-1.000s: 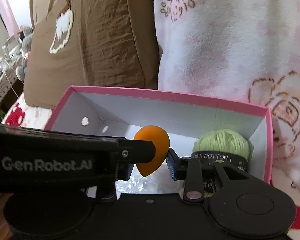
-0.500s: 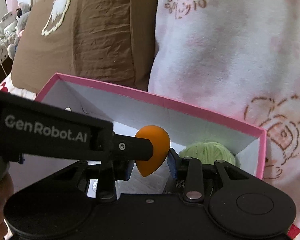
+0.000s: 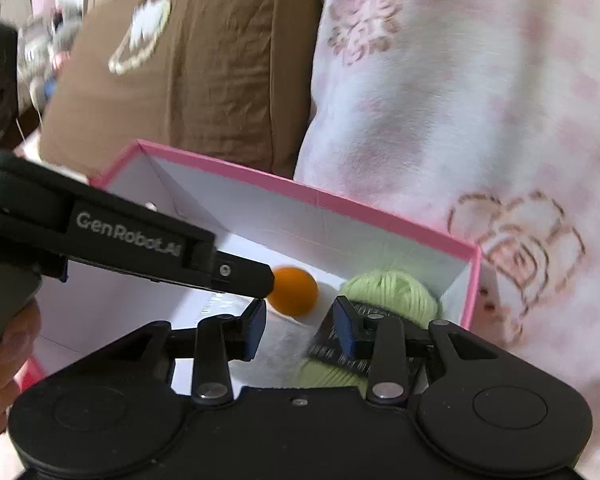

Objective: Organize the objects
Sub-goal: 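Lower the sponge beside the clear box and open the left tool, then withdraw the left tool and move it to the purple plush toy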

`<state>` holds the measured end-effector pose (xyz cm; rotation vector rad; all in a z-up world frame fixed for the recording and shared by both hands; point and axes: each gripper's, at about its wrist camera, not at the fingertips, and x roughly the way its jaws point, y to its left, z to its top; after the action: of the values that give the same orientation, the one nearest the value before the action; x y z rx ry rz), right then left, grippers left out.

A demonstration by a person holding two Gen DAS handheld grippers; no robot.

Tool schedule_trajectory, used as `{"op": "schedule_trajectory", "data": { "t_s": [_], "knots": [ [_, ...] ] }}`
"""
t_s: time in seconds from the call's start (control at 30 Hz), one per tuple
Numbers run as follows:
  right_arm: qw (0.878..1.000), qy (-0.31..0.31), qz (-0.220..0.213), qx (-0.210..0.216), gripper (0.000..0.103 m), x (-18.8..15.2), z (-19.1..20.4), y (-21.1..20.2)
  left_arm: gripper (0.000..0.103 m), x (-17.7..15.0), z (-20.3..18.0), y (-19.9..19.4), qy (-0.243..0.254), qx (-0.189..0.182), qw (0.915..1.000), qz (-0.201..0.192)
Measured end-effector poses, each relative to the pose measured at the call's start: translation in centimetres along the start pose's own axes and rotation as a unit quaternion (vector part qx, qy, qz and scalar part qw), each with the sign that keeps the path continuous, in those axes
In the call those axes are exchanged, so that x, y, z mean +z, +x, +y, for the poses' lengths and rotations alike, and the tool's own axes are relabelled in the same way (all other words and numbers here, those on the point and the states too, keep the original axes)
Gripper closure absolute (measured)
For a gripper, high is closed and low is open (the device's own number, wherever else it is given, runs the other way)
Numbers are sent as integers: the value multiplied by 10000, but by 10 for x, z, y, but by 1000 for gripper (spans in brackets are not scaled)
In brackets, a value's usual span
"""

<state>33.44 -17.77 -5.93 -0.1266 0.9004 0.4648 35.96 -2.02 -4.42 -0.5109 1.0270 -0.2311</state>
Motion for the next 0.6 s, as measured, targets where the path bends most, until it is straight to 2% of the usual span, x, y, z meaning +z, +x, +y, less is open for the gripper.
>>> {"op": "schedule_trajectory", "data": {
  "t_s": [0.2,0.4,0.6],
  "knots": [
    [9991,154,-333,192,60,-19,3,-32,76,-10,-3,-31,170,151,9997,-22],
    [9981,8,-459,403,60,-24,24,-56,76,-26,-1,-70,229,262,9994,-66],
    [9978,-80,-473,467,49,-33,42,-83,72,-46,-8,-114,719,260,9967,-262]
  ]
}}
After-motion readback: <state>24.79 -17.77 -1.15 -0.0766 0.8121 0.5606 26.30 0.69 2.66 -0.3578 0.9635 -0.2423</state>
